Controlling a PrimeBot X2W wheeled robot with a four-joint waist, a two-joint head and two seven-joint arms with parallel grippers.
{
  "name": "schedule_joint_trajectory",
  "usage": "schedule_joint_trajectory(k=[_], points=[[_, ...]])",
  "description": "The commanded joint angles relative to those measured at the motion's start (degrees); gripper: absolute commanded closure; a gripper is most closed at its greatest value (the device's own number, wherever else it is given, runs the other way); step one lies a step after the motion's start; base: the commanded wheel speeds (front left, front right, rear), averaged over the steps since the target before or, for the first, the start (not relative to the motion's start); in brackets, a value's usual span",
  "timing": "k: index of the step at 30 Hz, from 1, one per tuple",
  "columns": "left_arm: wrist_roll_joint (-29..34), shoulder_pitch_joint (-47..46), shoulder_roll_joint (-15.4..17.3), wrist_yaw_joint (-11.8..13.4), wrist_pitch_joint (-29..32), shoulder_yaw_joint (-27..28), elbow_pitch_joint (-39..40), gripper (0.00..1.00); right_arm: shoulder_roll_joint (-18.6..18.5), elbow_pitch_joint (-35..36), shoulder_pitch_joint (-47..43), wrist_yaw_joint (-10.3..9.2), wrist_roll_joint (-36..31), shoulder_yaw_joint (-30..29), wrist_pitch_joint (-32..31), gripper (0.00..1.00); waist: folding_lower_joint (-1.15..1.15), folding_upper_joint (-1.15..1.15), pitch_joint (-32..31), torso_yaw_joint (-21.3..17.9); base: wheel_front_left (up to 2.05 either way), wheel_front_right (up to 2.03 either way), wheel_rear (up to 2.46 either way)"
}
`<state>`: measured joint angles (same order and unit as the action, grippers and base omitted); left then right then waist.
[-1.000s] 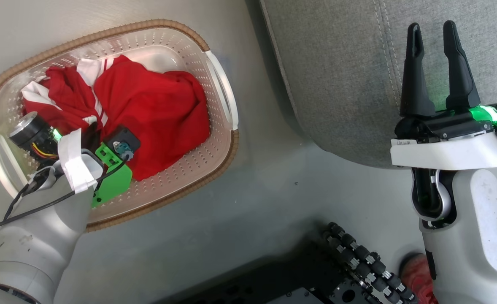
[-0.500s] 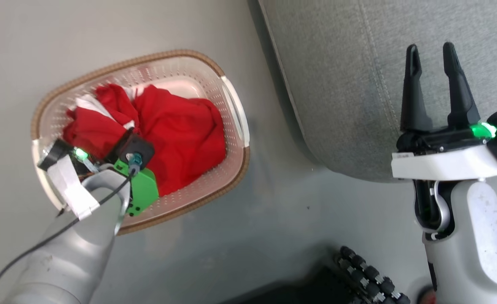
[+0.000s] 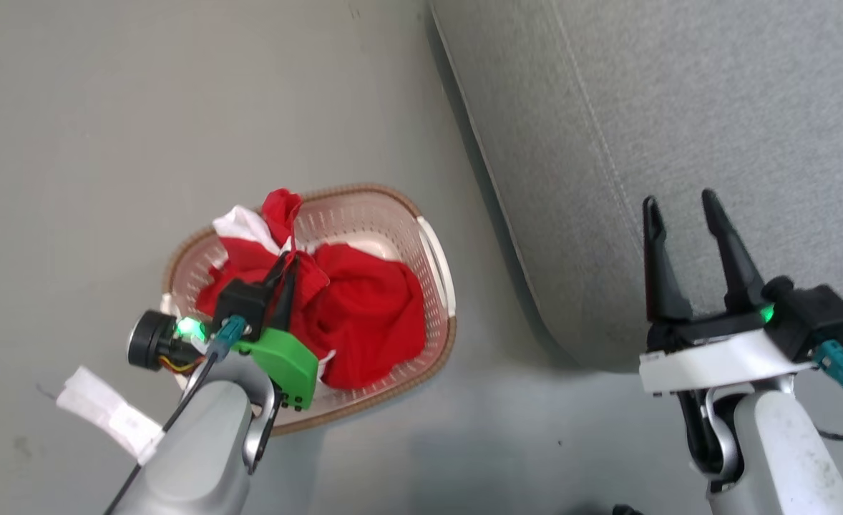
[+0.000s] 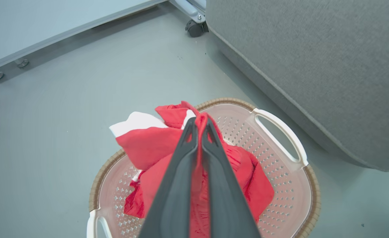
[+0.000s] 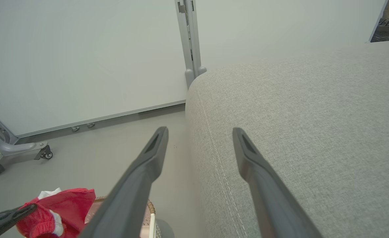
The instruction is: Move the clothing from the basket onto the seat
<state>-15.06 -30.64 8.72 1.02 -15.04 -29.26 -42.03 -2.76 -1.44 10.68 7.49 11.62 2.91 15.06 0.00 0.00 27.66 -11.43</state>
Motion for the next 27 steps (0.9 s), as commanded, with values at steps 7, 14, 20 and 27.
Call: schedule_joint_trajectory(k=[7,14,20,27], points=[[-1.19,10.00,-0.91,-1.59,-0.19,5.04,12.96,1.00,-0.21,-1.05,-5.89,0.00,-2.28,1.76,0.18,0.00,0.00,0.00,-16.49,3.74,0.00,0.00,0.00],[0.14,14.68,-2.38,-3.61,-0.19,8.53,22.02,1.00,-0.19,-0.75,-9.17,0.00,-2.50,3.40,0.18,0.00,0.00,0.00,-21.30,3.90,0.00,0.00,0.00],[0.73,17.17,-3.71,-4.98,-0.20,9.68,26.51,1.00,-0.22,-1.35,-11.59,0.00,-2.98,5.65,0.18,0.00,0.00,0.00,-24.64,3.55,0.00,0.00,0.00],[1.93,18.26,-4.51,-6.38,-0.20,8.91,29.93,1.00,-0.20,-2.68,-13.05,0.00,-1.60,7.80,0.18,0.00,0.00,0.00,-26.59,3.92,0.00,0.00,0.00]])
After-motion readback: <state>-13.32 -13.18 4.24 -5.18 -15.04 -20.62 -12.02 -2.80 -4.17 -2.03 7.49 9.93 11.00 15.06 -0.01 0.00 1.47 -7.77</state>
